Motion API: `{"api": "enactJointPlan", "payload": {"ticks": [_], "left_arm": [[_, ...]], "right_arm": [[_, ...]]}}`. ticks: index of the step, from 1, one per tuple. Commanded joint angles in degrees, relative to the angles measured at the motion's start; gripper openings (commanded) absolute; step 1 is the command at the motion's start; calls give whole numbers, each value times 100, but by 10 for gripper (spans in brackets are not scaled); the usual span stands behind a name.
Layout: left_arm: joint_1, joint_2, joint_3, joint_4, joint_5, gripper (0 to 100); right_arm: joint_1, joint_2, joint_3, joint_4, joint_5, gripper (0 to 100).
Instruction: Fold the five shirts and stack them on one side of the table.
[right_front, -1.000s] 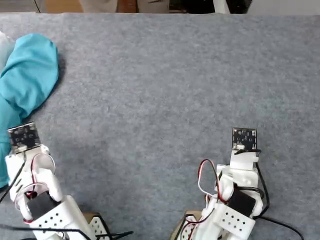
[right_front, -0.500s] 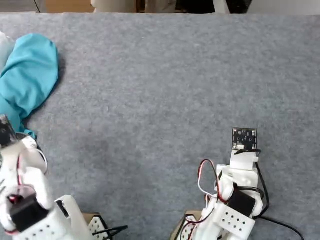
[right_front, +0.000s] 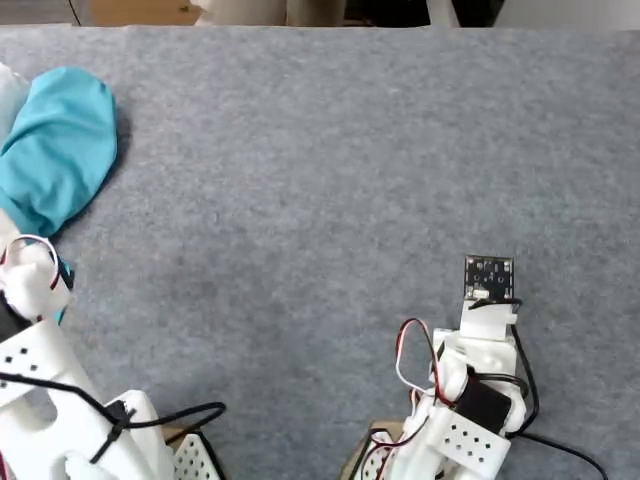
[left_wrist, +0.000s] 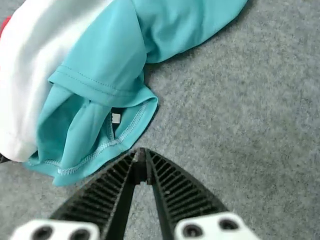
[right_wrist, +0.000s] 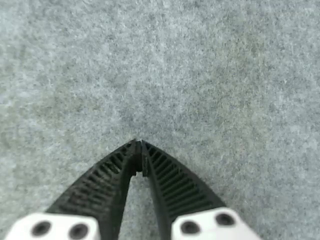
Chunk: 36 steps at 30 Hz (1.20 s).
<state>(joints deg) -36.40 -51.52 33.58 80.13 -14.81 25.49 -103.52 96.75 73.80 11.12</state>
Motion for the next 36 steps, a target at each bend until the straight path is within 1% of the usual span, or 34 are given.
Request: {"api": "enactJointPlan", "payload": {"ticks": [1, 29, 32, 36], "left_arm": [[44, 40, -299, 9, 35, 21], [44, 84, -273, -18, 18, 21], [44, 84, -273, -18, -237, 21], [35, 84, -299, -18, -290, 21]], "right_arm": [[75, -321, 13, 26, 26, 5], [75, -321, 13, 26, 26, 5], [75, -321, 13, 26, 26, 5], [75, -321, 13, 26, 26, 5]]}}
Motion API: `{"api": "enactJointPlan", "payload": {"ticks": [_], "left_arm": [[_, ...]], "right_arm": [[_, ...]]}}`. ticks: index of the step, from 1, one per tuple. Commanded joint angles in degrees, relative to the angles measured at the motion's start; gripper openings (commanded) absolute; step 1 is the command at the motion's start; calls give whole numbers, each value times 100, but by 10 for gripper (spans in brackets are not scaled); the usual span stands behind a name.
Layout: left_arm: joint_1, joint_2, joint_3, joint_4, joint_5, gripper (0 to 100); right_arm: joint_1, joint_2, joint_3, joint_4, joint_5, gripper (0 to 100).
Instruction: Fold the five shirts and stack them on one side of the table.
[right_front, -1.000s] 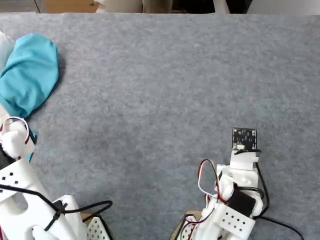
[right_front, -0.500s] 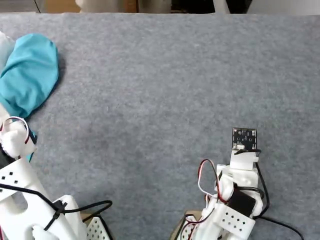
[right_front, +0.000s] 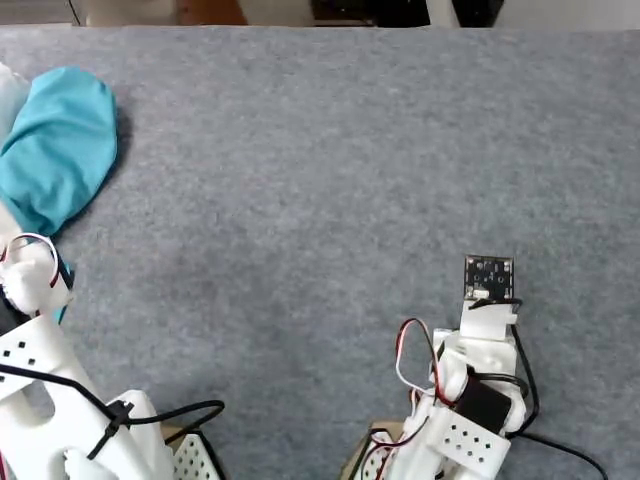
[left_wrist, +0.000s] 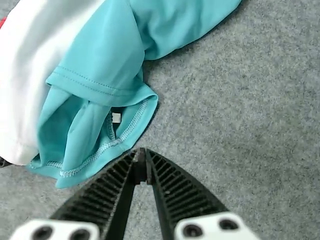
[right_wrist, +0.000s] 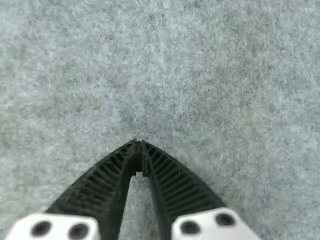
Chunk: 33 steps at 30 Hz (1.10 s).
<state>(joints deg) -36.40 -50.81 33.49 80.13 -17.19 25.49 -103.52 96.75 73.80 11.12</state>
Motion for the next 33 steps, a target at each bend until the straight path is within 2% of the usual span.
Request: {"api": "enactJointPlan", "payload": {"ticks": [1, 23, 33], "left_arm": [[35, 13, -308, -18, -53, 21], [35, 22, -246, 26, 0, 20], [44, 101, 149, 26, -9, 20]], "right_arm": [[75, -321, 13, 26, 26, 5], [75, -321, 13, 26, 26, 5], [75, -321, 13, 26, 26, 5]]}}
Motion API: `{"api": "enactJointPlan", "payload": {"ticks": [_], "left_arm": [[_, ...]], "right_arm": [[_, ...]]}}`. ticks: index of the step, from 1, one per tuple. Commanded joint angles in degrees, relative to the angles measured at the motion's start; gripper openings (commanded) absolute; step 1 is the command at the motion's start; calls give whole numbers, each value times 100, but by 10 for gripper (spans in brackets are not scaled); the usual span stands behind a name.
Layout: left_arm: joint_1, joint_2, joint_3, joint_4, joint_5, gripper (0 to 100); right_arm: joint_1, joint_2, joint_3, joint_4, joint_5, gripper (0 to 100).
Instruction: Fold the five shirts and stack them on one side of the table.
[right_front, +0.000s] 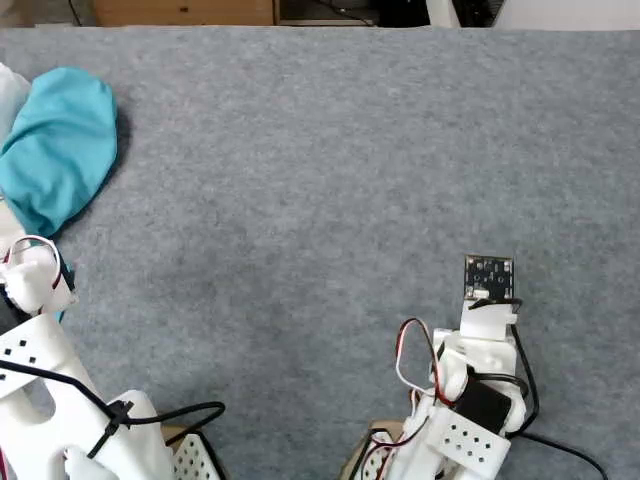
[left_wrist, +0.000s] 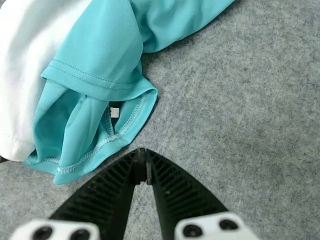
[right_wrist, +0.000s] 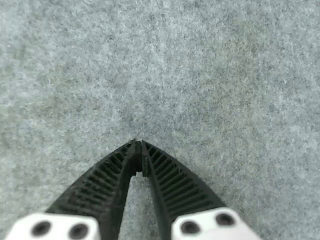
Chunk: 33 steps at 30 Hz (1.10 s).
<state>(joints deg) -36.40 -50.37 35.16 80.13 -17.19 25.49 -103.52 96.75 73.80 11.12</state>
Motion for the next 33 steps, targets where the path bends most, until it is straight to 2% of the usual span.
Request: {"api": "enactJointPlan", "payload": {"ticks": [1, 4, 8, 14, 23, 29, 33], "left_arm": [[44, 163, -53, 26, 0, 20], [44, 840, -255, 62, 158, 20], [70, 1974, -1108, 571, 484, 20], [70, 3160, -2066, 1160, 501, 20], [79, 3310, -2189, 1187, 466, 20], [97, 3363, -2198, 914, 466, 20], [316, 3802, -2286, 923, 97, 20]], "right_arm": [[75, -321, 13, 26, 26, 5], [75, -321, 13, 26, 26, 5], [75, -321, 13, 26, 26, 5], [75, -321, 13, 26, 26, 5], [75, -321, 13, 26, 26, 5], [75, -321, 13, 26, 26, 5], [75, -321, 13, 26, 26, 5]]}}
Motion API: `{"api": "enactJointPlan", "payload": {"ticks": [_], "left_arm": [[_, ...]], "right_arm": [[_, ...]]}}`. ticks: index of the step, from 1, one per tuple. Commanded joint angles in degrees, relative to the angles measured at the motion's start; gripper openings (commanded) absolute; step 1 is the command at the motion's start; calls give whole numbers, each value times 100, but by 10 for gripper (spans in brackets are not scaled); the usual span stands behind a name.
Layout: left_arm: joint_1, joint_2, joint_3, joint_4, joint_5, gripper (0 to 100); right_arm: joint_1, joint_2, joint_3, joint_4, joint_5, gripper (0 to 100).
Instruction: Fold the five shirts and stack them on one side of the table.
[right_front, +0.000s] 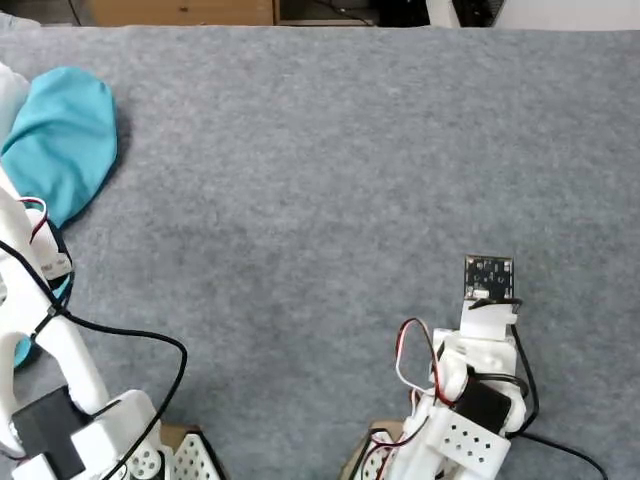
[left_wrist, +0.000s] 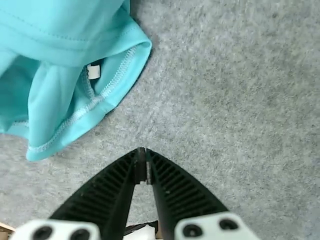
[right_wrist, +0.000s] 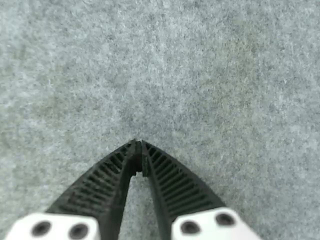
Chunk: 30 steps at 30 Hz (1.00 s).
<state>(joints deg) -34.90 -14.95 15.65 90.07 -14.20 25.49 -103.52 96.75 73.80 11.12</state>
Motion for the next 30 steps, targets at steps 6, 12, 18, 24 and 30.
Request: {"api": "enactJointPlan", "payload": {"ticks": [6, 12, 18, 24, 30], "left_arm": [[26, 1886, -1811, 105, -237, 20], [35, 3240, -3534, 448, -255, 21], [-35, 4391, -4879, 774, -237, 122], [-53, 5262, -6523, 1011, -220, 160], [-18, 5991, -7446, 1037, 264, 157]], "right_arm": [[75, -321, 13, 26, 26, 5], [75, -321, 13, 26, 26, 5], [75, -321, 13, 26, 26, 5], [75, -321, 13, 26, 26, 5], [75, -321, 13, 26, 26, 5]]}}
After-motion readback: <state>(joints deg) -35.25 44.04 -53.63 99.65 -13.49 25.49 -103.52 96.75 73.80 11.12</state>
